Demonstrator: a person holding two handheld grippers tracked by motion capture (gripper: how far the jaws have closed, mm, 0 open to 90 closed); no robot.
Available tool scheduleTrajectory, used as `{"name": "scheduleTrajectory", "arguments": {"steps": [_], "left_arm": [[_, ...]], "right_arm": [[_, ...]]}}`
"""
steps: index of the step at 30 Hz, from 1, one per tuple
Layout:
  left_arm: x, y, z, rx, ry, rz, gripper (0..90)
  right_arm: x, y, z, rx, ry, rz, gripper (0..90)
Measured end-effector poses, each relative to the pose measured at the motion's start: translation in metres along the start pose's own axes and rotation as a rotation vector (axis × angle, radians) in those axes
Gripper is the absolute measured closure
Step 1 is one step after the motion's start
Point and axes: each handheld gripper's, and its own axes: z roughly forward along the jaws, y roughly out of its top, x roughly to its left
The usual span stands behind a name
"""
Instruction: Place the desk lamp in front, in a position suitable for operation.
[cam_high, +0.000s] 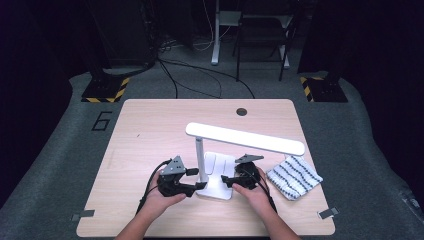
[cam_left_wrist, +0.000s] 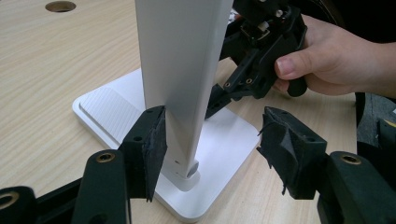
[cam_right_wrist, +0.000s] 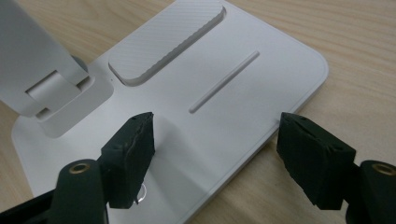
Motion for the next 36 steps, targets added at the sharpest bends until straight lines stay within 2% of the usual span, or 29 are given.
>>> {"name": "scheduleTrajectory", "arguments": {"steps": [1, 2, 3, 6, 7, 9, 10, 11, 13, 15, 20, 21, 22, 24, 25, 30, 31, 32, 33, 36], "left_arm": [[0.000, 0.001, -0.001, -0.004, 0.018, 0.018, 41.5], [0.000, 0.001, -0.001, -0.004, 0.018, 0.018, 41.5], [0.000, 0.002, 0.001, -0.023, 0.036, 0.012, 41.4], [0.003, 0.004, 0.002, -0.025, 0.057, 0.014, 40.1], [0.004, 0.005, 0.002, -0.027, 0.057, 0.003, 39.2], [0.008, 0.007, 0.004, -0.029, 0.067, 0.016, 37.5], [0.009, 0.009, 0.005, -0.019, 0.055, 0.005, 37.5], [0.010, 0.009, 0.007, -0.024, 0.062, 0.004, 37.0], [0.013, 0.011, 0.009, -0.022, 0.049, -0.002, 37.0], [0.014, 0.012, 0.010, -0.022, 0.046, 0.001, 37.0], [0.014, 0.015, 0.015, -0.016, 0.064, 0.007, 35.9], [0.015, 0.015, 0.017, -0.024, 0.073, 0.012, 37.5], [0.015, 0.015, 0.017, -0.024, 0.073, 0.012, 38.7], [0.015, 0.015, 0.016, -0.031, 0.065, 0.006, 41.8], [0.015, 0.016, 0.016, -0.030, 0.046, 0.010, 43.0], [0.015, 0.016, 0.016, -0.035, 0.037, 0.012, 45.7], [0.015, 0.016, 0.016, -0.036, 0.029, 0.013, 46.1], [0.015, 0.016, 0.016, -0.036, 0.029, 0.013, 47.4], [0.014, 0.015, 0.016, -0.035, 0.018, 0.004, 47.9], [0.013, 0.015, 0.015, -0.033, 0.023, 0.016, 48.3]], "right_arm": [[0.000, 0.001, 0.002, -0.002, 0.002, -0.020, 27.6], [0.000, 0.001, 0.002, -0.002, 0.002, -0.020, 27.6], [0.000, 0.002, 0.003, -0.005, 0.008, -0.020, 28.3], [0.000, 0.003, 0.003, -0.006, 0.007, -0.009, 28.6], [-0.001, 0.003, 0.004, -0.007, 0.005, -0.014, 28.8], [0.000, 0.002, 0.002, -0.003, 0.001, -0.008, 29.9], [0.000, 0.002, 0.002, -0.003, 0.001, -0.008, 29.9], [0.001, 0.002, 0.001, -0.003, 0.003, -0.016, 30.0], [0.004, -0.002, -0.005, -0.012, 0.010, -0.045, 31.1], [0.007, -0.004, -0.007, -0.014, 0.010, -0.052, 31.1], [0.021, -0.018, -0.019, -0.033, 0.015, -0.095, 31.0], [0.026, -0.024, -0.024, -0.033, 0.023, -0.111, 30.7], [0.026, -0.024, -0.024, -0.033, 0.023, -0.111, 30.7], [0.032, -0.029, -0.027, -0.033, 0.039, -0.111, 30.1], [0.036, -0.034, -0.029, -0.028, 0.044, -0.125, 29.1], [0.042, -0.040, -0.030, -0.029, 0.052, -0.153, 28.8], [0.045, -0.042, -0.030, -0.014, 0.031, -0.165, 28.7], [0.045, -0.042, -0.030, -0.014, 0.031, -0.165, 28.7], [0.046, -0.044, -0.028, -0.010, -0.005, -0.185, 28.7], [0.047, -0.044, -0.027, 0.006, -0.013, -0.194, 28.4]]}}
